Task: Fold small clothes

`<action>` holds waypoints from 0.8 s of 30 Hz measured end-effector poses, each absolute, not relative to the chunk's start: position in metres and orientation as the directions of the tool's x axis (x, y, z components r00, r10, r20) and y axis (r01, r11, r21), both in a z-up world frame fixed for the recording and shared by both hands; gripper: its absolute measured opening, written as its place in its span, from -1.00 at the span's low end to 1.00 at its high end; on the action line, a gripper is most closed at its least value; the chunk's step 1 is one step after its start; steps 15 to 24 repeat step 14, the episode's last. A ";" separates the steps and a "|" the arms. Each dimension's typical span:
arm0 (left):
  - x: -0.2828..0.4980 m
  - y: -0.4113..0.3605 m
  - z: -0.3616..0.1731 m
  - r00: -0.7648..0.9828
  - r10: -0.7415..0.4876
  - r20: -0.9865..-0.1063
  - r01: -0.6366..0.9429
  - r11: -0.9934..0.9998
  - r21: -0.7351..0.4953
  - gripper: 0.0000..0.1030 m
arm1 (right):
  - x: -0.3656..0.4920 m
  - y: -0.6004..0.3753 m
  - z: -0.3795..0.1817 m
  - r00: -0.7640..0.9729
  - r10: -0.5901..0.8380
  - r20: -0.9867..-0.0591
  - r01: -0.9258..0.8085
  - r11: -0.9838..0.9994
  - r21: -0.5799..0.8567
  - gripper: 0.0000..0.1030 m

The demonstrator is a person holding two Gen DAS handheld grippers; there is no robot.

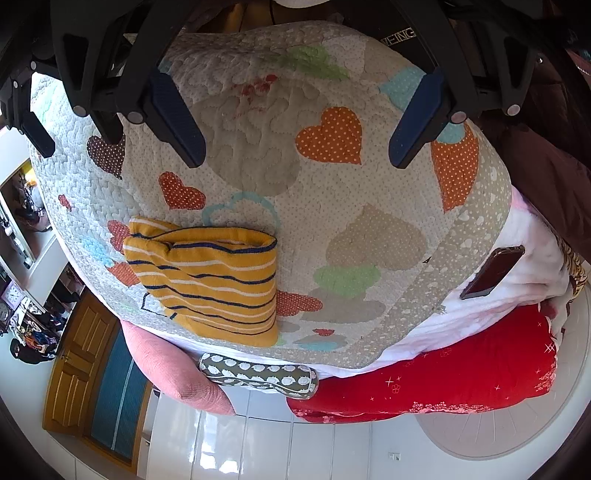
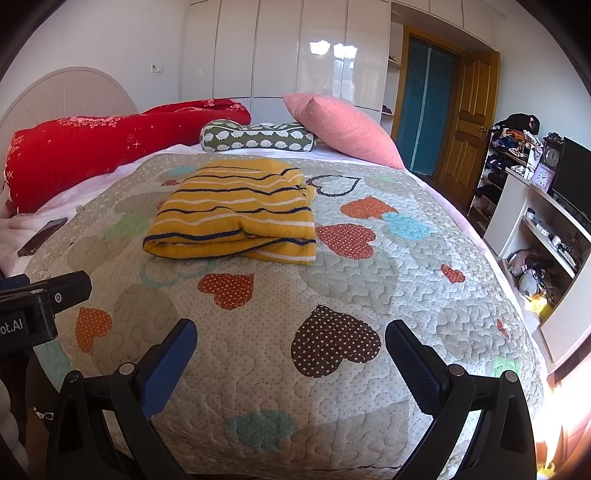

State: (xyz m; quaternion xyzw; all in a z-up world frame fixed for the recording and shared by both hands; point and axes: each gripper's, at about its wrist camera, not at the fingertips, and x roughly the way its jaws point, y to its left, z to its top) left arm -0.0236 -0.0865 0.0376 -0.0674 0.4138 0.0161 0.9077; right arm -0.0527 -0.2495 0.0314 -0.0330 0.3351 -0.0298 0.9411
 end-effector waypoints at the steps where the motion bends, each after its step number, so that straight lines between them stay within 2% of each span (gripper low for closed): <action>1: -0.023 -0.086 0.037 0.656 -0.027 -0.754 -0.085 0.990 -0.109 0.92 | -0.052 -0.250 0.031 0.773 -0.078 -0.630 0.034 0.996 -0.082 0.99; 24: -0.022 -0.089 0.031 0.638 -0.027 -0.770 -0.088 0.990 -0.107 0.92 | -0.052 -0.246 0.029 0.774 -0.078 -0.628 0.023 0.995 -0.096 0.99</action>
